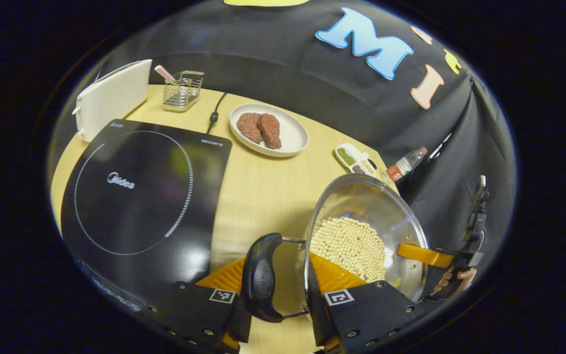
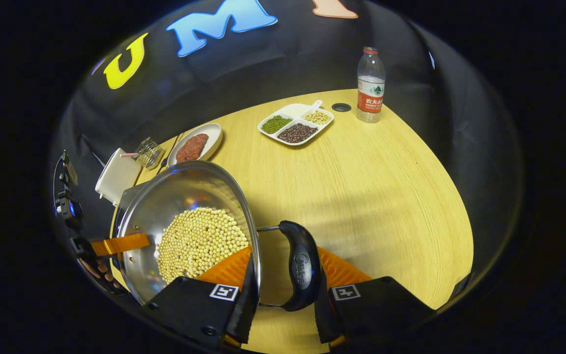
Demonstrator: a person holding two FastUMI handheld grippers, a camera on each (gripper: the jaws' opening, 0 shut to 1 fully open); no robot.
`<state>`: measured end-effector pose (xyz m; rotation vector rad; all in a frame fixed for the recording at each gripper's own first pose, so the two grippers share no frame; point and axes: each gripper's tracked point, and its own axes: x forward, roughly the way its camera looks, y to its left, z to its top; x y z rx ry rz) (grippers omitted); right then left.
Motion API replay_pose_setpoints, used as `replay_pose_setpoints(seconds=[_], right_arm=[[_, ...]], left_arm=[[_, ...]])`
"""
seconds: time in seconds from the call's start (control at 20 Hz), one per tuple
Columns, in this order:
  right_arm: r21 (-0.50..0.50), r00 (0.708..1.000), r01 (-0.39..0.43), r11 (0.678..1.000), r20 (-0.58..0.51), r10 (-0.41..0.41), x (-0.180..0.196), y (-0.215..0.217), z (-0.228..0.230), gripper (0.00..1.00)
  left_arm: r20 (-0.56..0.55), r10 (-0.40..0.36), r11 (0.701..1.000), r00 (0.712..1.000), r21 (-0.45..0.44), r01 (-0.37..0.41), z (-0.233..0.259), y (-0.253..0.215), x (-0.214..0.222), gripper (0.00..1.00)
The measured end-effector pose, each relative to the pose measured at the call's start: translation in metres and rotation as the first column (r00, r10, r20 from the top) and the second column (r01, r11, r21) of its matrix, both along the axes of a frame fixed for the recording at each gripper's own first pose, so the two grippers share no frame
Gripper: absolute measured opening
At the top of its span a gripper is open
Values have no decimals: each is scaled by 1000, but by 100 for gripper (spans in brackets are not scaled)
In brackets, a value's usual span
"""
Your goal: First push the handle of the pot to place it horizontally, then grasp the pot with both hands and set it on the induction cooktop.
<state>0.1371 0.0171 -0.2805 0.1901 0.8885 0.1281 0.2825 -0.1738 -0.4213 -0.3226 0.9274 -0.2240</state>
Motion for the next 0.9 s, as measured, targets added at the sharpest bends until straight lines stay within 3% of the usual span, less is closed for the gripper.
replay_pose_setpoints(seconds=[0.1,0.15,0.2,0.3,0.9], right_arm=[[8,1000,8,1000,-4,-8,-12,18,7,54],[11,1000,12,1000,-1,-12,-17,26,10,54],[13,1000,13,1000,4,-13,-20,36,12,51],[20,1000,8,1000,8,-8,-25,56,17,51],[40,999,-45,998,31,44,-8,167,42,54]], left_arm=[[9,3,1000,1000,-1,-3,0,0,2,46],[15,7,1000,1000,-1,-7,0,0,4,50],[21,9,1000,1000,2,-9,0,0,4,46],[29,14,1000,999,4,-14,1,-1,5,50],[73,69,998,995,3,-69,1,-1,1,50]])
